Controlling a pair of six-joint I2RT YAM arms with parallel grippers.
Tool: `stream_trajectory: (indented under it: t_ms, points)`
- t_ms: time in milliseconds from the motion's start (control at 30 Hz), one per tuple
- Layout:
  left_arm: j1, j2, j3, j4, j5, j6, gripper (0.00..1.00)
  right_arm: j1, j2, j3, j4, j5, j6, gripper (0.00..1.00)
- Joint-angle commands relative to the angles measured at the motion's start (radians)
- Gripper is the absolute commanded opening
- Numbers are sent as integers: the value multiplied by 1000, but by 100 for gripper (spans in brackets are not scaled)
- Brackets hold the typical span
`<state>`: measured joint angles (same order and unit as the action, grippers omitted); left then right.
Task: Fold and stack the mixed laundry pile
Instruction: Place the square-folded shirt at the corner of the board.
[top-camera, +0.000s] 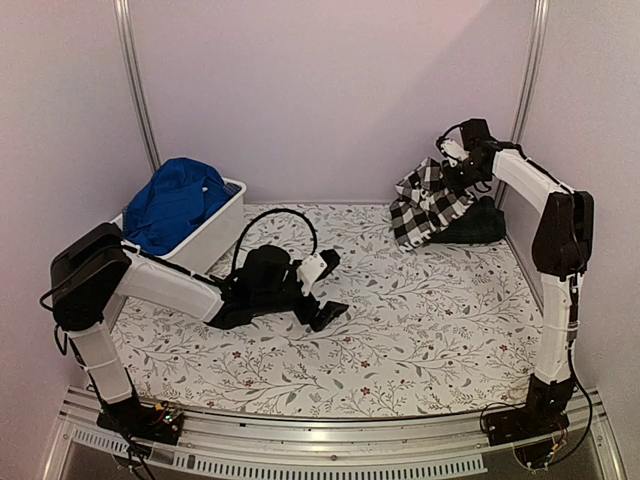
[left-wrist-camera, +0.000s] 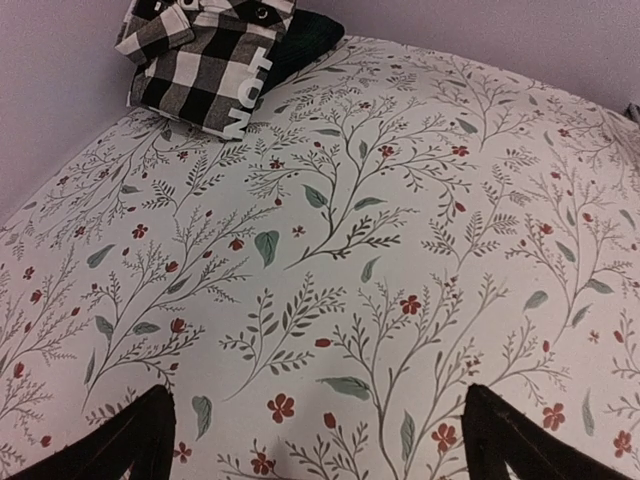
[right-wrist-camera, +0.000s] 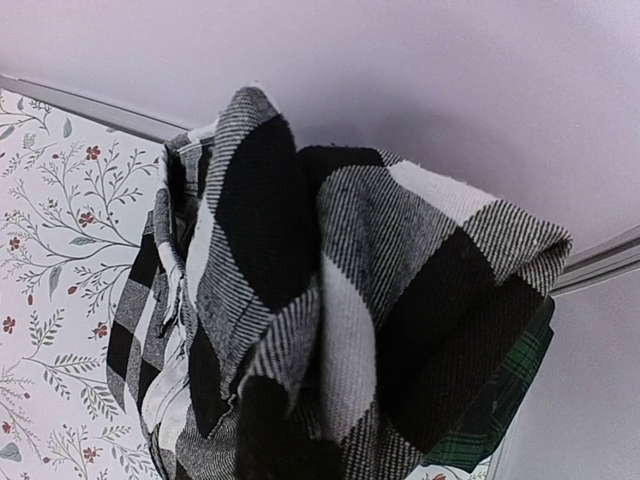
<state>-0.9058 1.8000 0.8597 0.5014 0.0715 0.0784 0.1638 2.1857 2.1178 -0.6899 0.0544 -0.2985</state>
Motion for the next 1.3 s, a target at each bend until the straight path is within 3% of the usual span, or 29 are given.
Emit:
stream_trajectory:
  t_ms: [0, 400, 733, 800, 900, 967, 1167, 1267]
  points:
    - [12, 16, 30, -9, 10, 6, 100, -79, -59, 18, 91, -39, -7, 0]
    - [13, 57, 100, -87, 5, 11, 100, -226, 79, 11, 225, -88, -71, 0]
    - [17, 80, 149, -143, -14, -8, 100, -256, 225, 7, 291, -1, -63, 1]
    - [20, 83, 158, -144, -13, -20, 100, -257, 250, 8, 308, 40, -64, 15]
    - [23, 81, 170, -146, -18, -35, 100, -266, 275, 11, 328, 91, -53, 58]
    - [26, 79, 178, -153, -21, -43, 100, -272, 273, 12, 329, 112, -25, 77]
    - [56, 56, 188, -173, -33, -75, 100, -276, 198, 13, 331, 220, 2, 99]
    - [92, 25, 185, -181, -32, -129, 100, -293, 137, 14, 332, 250, 32, 99]
